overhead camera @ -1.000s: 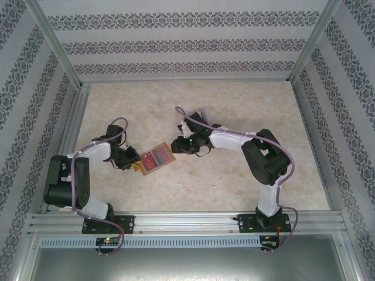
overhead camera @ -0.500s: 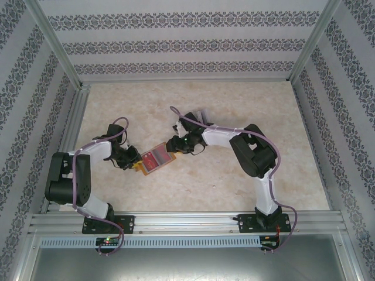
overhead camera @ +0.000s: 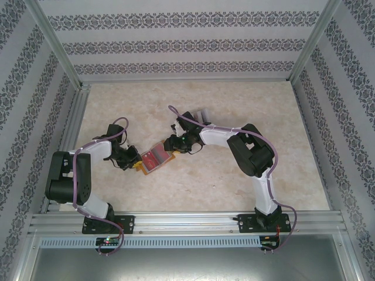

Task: Put the credit cards into the card holder
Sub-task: Close the card holder at the center of the table.

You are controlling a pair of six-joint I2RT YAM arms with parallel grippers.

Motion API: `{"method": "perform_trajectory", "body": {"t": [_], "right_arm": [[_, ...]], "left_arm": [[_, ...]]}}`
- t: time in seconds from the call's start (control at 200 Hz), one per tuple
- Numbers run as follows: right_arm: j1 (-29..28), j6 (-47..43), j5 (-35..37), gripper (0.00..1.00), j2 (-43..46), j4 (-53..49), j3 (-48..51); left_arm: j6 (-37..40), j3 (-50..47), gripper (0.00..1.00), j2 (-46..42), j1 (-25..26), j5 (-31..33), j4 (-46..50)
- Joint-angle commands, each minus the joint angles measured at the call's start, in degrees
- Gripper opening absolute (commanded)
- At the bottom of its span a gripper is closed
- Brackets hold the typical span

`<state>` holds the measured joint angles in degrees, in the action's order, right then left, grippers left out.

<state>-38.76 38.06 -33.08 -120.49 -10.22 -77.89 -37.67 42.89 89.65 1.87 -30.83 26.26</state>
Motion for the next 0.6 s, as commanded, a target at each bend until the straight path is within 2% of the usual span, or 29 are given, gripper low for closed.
{"method": "perform_trajectory", "body": {"t": [0.0, 0.3, 0.595], "right_arm": [[-2.1, 2.3, -6.8, 0.44, 3.2, 5.0, -1.7], [-2.8, 9.2, -13.1, 0.43, 3.0, 13.8, -1.7], [-5.3, 12.1, -17.7, 0.44, -3.1, 14.9, -5.9]], "left_arm": [[0.8, -0.8, 0.12, 2.9, 1.1, 0.5, -2.2], [1.1, -1.1, 0.12, 2.7, 1.1, 0.8, -2.2], [1.1, -0.4, 0.12, 2.2, 1.1, 0.8, -1.8]]}}
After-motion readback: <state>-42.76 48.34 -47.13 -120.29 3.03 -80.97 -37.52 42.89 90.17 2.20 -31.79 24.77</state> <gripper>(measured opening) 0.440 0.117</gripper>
